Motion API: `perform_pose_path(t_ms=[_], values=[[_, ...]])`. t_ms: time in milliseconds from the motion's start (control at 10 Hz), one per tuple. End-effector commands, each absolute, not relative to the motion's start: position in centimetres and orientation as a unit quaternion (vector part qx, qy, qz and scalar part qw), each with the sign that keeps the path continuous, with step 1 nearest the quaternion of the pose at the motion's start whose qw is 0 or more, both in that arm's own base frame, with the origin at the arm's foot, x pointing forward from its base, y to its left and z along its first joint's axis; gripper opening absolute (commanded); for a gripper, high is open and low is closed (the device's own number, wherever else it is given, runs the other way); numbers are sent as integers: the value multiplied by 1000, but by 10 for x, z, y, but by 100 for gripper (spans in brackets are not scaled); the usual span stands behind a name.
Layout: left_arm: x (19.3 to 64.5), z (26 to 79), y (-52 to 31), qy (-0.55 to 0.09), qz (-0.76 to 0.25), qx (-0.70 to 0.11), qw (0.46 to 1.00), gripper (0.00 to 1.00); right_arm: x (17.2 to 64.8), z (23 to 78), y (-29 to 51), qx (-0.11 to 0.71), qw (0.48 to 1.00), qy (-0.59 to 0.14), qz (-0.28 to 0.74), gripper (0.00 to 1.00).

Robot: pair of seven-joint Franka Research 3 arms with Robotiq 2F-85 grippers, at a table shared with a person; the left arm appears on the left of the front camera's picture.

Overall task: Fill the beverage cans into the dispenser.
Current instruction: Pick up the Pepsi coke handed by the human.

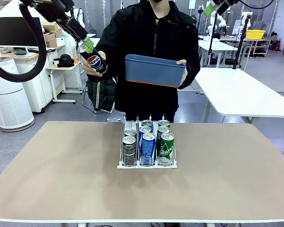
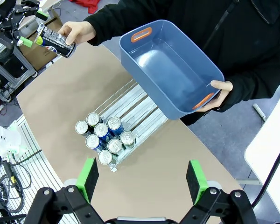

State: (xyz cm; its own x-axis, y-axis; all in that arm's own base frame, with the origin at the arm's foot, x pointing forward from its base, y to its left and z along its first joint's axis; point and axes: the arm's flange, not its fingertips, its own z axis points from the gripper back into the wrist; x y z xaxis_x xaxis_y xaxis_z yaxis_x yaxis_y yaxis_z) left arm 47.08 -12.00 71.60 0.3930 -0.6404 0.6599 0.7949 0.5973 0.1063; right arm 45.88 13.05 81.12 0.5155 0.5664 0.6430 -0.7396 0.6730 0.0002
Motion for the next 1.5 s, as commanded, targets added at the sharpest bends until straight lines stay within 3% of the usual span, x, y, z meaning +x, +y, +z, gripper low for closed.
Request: perform_pose_path(t_ms=[0, 1400], values=[[480, 708, -113, -345, -446, -130, 815, 100, 457, 810, 130, 139, 860, -311, 380, 100], [497, 682, -118, -318, -440, -124, 830, 100, 457, 810, 130, 139, 860, -311, 380, 100]])
